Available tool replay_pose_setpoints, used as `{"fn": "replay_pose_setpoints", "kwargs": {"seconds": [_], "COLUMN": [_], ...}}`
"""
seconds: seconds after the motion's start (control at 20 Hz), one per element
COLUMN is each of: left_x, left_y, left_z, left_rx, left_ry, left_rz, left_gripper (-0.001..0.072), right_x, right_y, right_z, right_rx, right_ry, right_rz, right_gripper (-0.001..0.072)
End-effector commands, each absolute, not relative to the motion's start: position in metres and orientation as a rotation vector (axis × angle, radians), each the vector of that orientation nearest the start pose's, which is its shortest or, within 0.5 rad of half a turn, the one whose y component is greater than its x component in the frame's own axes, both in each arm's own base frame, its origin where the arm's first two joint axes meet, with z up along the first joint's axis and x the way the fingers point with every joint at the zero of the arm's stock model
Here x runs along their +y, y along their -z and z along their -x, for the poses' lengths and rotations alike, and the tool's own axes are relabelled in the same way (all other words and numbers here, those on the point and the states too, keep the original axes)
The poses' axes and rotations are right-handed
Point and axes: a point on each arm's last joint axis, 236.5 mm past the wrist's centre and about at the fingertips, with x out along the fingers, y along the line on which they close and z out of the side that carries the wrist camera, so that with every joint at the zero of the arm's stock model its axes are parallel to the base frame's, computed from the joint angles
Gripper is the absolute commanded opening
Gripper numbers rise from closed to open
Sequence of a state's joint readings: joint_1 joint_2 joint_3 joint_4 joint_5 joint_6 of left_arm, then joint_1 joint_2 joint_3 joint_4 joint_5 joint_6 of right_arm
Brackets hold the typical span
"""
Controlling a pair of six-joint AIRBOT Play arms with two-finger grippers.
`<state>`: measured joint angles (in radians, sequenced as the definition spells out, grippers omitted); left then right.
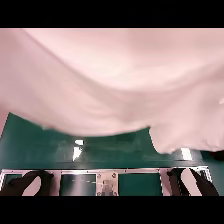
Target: Fold the shirts.
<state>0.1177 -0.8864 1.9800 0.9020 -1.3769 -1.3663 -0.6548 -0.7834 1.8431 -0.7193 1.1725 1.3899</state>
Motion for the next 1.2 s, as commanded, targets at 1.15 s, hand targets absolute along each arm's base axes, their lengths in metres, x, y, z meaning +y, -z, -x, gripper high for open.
{"fn": "replay_pose_setpoints", "kwargs": {"seconds": [1.15], "left_x": [-0.119], "left_y": [-0.021], "left_z": [-0.609], "left_rx": [0.825], "left_ry": [0.46], "left_rz": [0.319], "left_gripper": [0.0024], "right_x": [-0.071], "right_y": [-0.061], "right_z": [-0.59], "right_rx": [0.597], "right_ry": [-0.103], "right_rz": [-0.839], "right_gripper": [0.0015]}}
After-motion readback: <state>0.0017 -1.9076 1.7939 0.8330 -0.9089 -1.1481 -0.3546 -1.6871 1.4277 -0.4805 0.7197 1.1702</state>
